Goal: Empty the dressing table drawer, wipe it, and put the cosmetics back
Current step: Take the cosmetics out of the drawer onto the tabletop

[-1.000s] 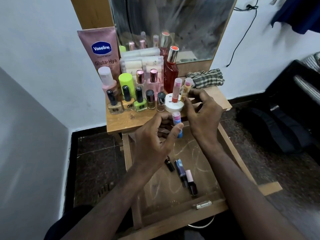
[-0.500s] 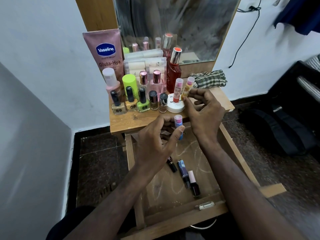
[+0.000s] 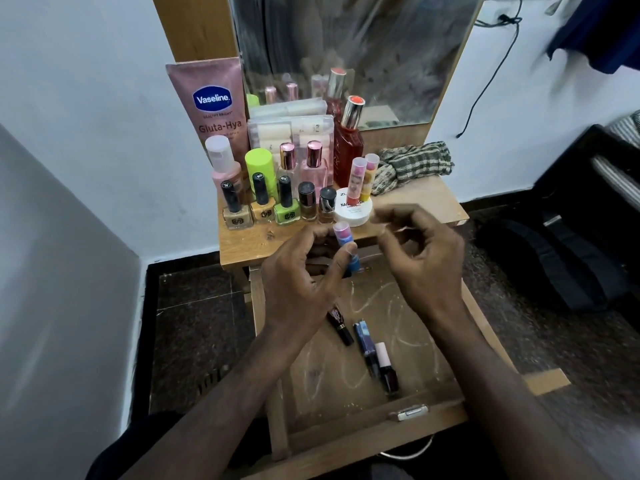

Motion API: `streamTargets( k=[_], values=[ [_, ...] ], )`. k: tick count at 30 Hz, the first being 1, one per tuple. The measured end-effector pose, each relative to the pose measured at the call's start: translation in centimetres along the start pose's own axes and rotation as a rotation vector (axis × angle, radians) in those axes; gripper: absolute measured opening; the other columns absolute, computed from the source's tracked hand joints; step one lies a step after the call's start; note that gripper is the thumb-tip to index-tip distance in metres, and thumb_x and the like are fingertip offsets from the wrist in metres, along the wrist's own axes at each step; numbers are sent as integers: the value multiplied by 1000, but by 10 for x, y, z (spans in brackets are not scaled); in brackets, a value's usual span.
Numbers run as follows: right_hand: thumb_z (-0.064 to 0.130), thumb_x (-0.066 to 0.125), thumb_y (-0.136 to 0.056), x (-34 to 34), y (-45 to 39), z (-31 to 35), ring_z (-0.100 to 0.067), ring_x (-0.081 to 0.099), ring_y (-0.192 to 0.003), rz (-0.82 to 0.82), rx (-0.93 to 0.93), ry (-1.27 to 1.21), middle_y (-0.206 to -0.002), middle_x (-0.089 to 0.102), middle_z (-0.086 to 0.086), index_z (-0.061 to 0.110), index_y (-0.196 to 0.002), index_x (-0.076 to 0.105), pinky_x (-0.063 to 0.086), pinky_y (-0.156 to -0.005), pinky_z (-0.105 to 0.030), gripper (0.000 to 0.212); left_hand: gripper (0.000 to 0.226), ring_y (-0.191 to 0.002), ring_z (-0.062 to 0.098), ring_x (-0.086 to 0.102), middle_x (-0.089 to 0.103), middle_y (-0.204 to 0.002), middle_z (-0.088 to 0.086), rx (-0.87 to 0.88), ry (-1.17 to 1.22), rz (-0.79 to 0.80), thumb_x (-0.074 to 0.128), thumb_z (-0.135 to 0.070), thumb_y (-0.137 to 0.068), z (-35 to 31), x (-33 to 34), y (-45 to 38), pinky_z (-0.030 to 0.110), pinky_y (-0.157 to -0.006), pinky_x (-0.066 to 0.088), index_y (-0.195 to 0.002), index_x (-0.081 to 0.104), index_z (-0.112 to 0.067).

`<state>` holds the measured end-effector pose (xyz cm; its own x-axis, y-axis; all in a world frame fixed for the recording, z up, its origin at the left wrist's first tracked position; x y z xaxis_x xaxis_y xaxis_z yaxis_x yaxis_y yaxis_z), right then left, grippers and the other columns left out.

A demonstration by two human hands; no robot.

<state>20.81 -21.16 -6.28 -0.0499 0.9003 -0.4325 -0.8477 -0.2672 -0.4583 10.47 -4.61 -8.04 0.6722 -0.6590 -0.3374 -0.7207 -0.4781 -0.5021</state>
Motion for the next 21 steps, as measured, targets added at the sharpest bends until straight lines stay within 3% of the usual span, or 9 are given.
streamTargets(
  k=[2, 4, 7, 10, 16, 21],
  values=[
    [10, 77, -89, 12, 17, 12, -2, 70, -97, 185, -89, 24, -110, 75, 9, 15, -121, 74, 51, -79, -12, 33, 23, -92, 4, 73, 75, -101, -7, 17, 17, -10, 80, -29, -96, -1, -2, -1, 24, -75, 61, -113, 75, -14],
    [10, 80, -86, 20, 25, 20, -1, 68, -94, 217, -178, 67, -107, 74, 9, 13, -121, 75, 52, -78, -13, 35, 25, -92, 5, 75, 76, -102, -6, 25, 35, -20, 81, -28, -96, -2, -3, -2, 28, -75, 63, -114, 75, -13],
    [14, 81, -89, 22, 23, 24, -6, 70, -85, 132, -189, 44, -97, 74, 7, 12, -113, 76, 58, -73, -24, 25, 24, -95, 5, 75, 77, -105, -8, 21, 42, -38, 81, -29, -96, -1, -5, -1, 29, -78, 63, -114, 76, -14],
    [22, 83, -92, 18, 16, 23, -7, 73, -87, 28, -122, -30, -98, 74, 6, 11, -113, 75, 61, -76, -24, 25, 23, -98, 1, 73, 76, -109, -9, 33, 26, -75, 66, -31, -104, 0, -11, -2, 25, -79, 62, -117, 76, -15],
    [26, 82, -92, 17, -14, 16, -6, 73, -86, -218, 0, -35, -97, 75, 8, 12, -114, 72, 64, -76, -32, 28, 29, -87, 3, 73, 74, -94, -11, 78, -32, -12, 50, -31, -111, 5, -11, 3, 37, -66, 60, -103, 74, -16],
    [31, 83, -90, 25, -16, 14, -6, 70, -82, -279, -4, 47, -94, 72, 7, 11, -109, 68, 61, -72, -27, 31, 31, -81, 6, 71, 74, -89, -6, 98, -72, 34, 51, -31, -111, 7, -12, 2, 37, -64, 57, -99, 73, -13]
  ],
)
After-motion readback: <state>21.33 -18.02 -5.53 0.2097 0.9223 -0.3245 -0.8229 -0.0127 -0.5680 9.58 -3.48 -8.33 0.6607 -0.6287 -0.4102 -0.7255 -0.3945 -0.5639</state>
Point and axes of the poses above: each hand's wrist, its own y-axis away from the middle knuckle, its own x-axis out of the palm, z = x × y, the point moved 8 cm from there along -y, towards the middle knuckle
